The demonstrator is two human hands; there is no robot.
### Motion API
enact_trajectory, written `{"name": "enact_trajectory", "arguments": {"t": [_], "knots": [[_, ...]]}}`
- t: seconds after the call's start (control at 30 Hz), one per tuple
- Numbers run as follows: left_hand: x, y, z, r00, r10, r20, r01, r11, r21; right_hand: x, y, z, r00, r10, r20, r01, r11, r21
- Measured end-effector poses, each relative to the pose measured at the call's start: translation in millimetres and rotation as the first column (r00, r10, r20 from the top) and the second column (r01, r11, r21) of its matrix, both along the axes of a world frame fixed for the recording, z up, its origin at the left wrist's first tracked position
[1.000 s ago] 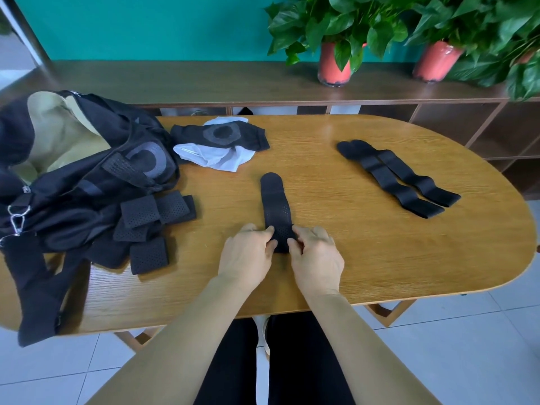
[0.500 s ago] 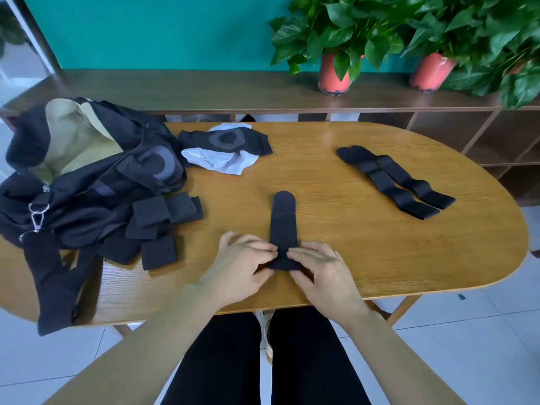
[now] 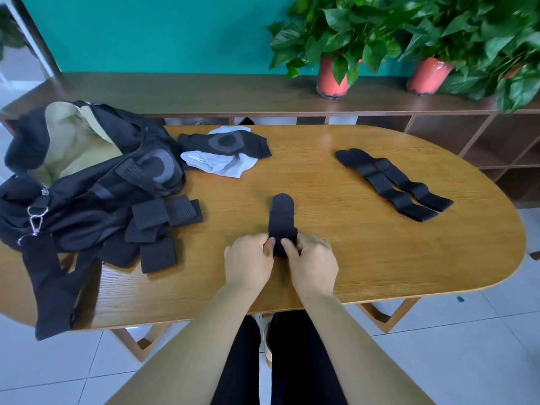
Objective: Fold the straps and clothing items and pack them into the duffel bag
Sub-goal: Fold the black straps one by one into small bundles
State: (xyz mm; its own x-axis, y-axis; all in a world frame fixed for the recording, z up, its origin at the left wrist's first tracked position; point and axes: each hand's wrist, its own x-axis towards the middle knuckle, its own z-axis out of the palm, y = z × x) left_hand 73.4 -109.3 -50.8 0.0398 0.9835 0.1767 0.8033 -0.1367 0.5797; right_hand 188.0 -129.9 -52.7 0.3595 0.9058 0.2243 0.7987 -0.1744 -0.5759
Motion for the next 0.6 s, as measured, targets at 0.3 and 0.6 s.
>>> {"name": "enact_trajectory", "arguments": {"t": [0.3,0.6], "knots": [[-1,12,1,1.0,-0.005,-0.026,0.003,0.998,-0.061,0,8,0,0.994,-0.006,0.111,0.019,0.993,-0.115],[0,18,7,0.996,0.092,-0.016,-0.093,0.99,-0.106,-4,10,-5,0.989,-0.04,0.142,0.052,0.995,-0.08]]}}
